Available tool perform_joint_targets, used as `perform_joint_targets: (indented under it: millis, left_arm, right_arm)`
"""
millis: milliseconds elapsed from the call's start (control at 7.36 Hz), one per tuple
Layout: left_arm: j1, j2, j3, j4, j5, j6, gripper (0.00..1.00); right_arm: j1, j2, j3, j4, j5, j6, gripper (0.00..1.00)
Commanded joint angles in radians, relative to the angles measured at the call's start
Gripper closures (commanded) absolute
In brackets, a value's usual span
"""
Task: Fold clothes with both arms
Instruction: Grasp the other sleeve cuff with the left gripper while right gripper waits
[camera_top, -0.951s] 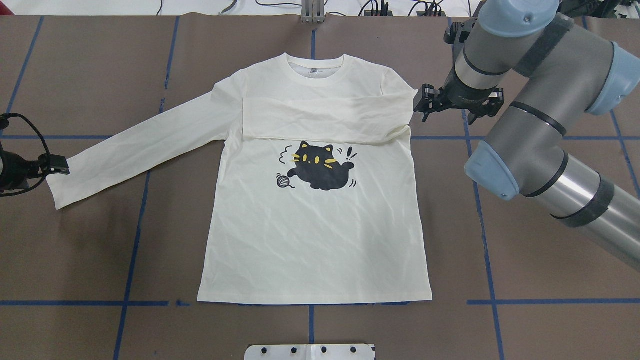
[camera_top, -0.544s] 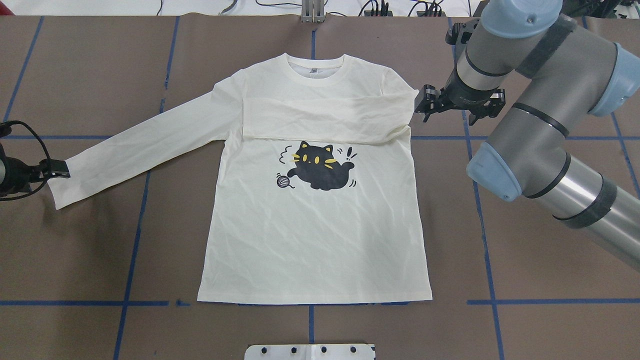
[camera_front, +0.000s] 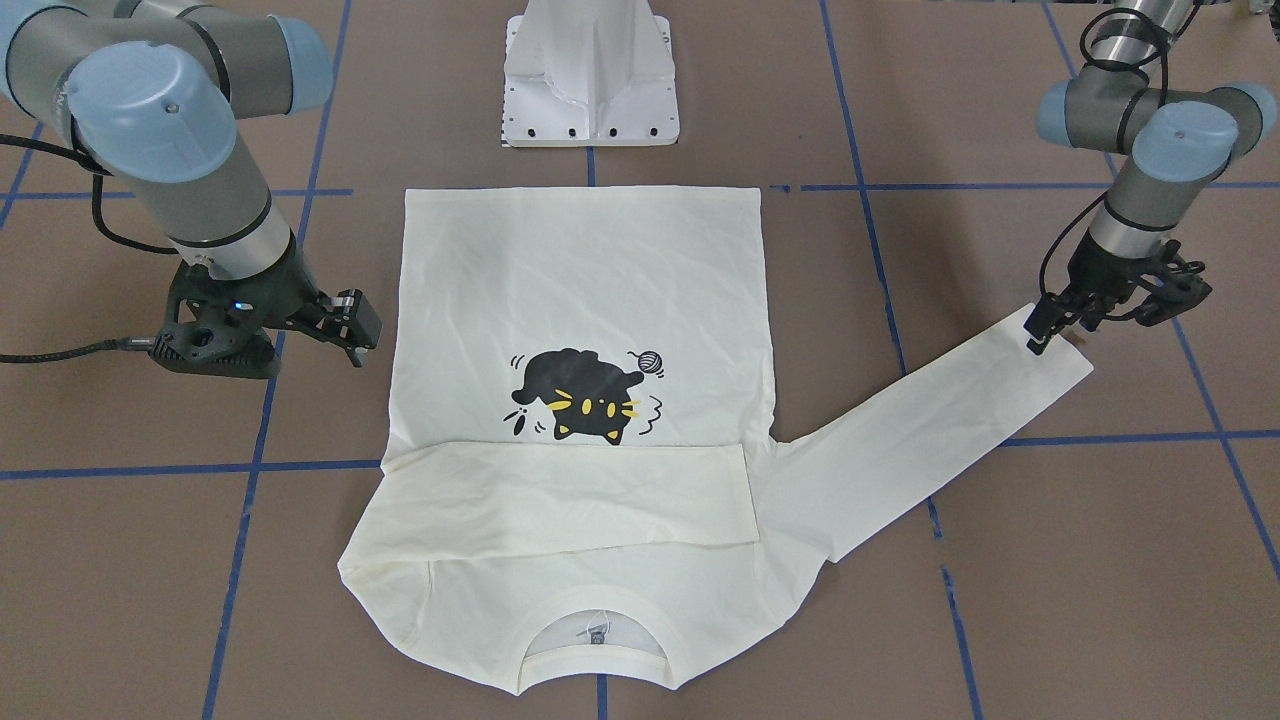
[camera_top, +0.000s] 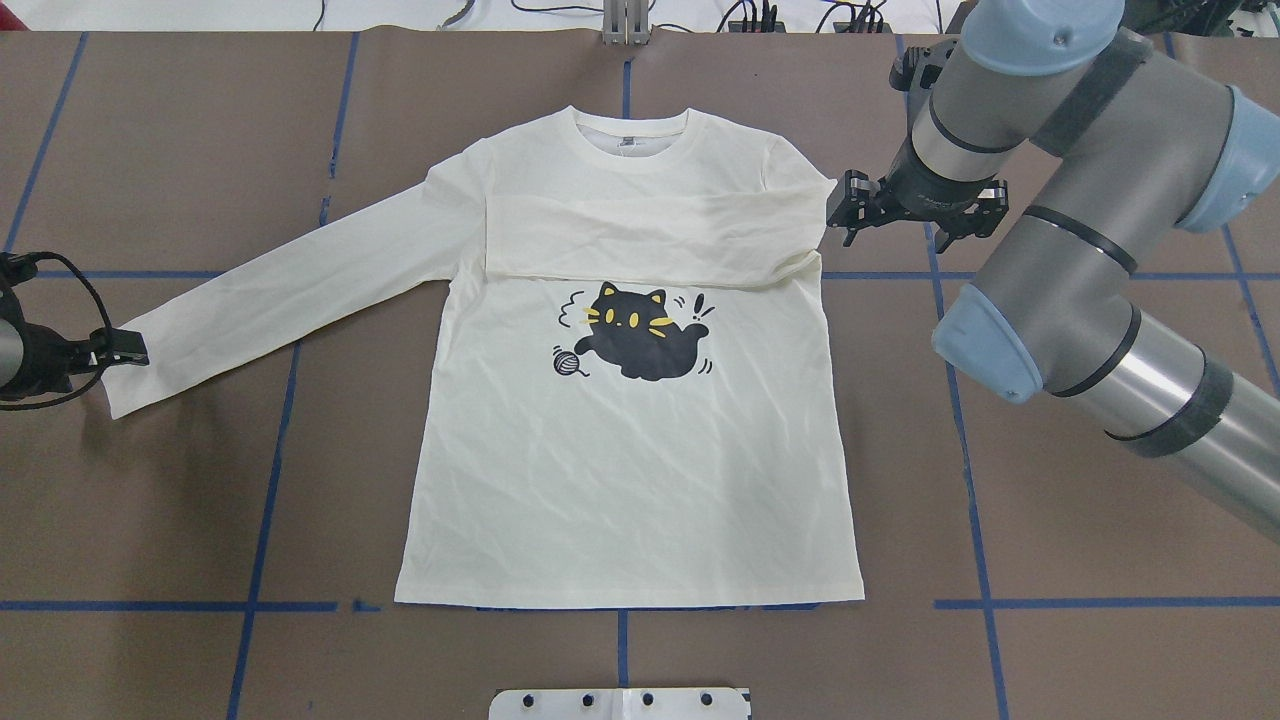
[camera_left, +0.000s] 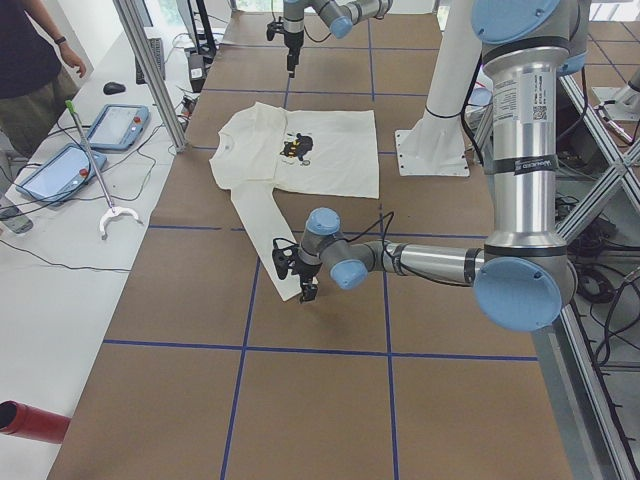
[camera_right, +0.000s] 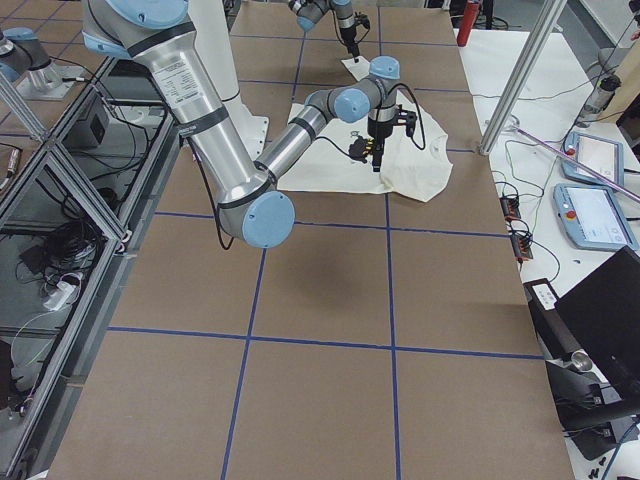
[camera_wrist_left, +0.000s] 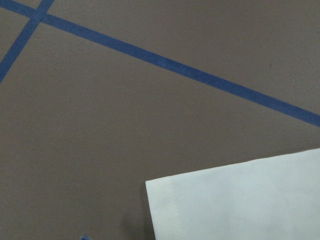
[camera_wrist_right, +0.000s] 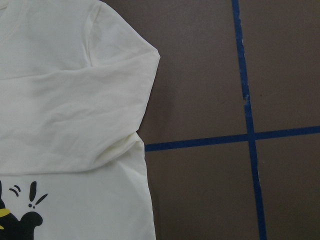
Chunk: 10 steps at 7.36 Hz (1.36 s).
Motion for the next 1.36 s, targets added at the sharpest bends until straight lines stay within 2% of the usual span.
perform_joint_targets:
  millis: [0,272,408,679,951,1087,1223]
  left_arm:
    - [0.006,-0.001,0.002,-0.001,-0.001,0.001,0.07]
    - [0.006,0.001,-0.001,-0.001,-0.001,0.001,0.28]
    - [0.006,0.001,-0.005,-0.001,-0.001,0.001,0.46]
    - [0.005,0.001,-0.01,-0.001,-0.001,-0.001,0.64]
    - [0.006,0.002,-0.01,-0.003,-0.002,0.001,0.67]
    - [0.005,0.002,-0.01,-0.003,-0.001,-0.004,0.74]
    - [0.006,0.002,-0.019,-0.001,-0.004,-0.005,0.91]
  right_arm:
    - [0.0,0.005,0.0,0.0,0.0,0.001,0.0]
    - [0.0,0.009,0.0,0.0,0.013,0.002,0.0]
    - [0.0,0.009,0.0,0.0,0.014,0.002,0.0]
    - [0.0,0.008,0.0,0.0,0.014,0.001,0.0]
    - [0.0,0.006,0.0,0.0,0.014,0.001,0.0]
    - [0.0,0.006,0.0,0.0,0.014,0.001,0.0]
    - [0.0,0.006,0.0,0.0,0.014,0.002,0.0]
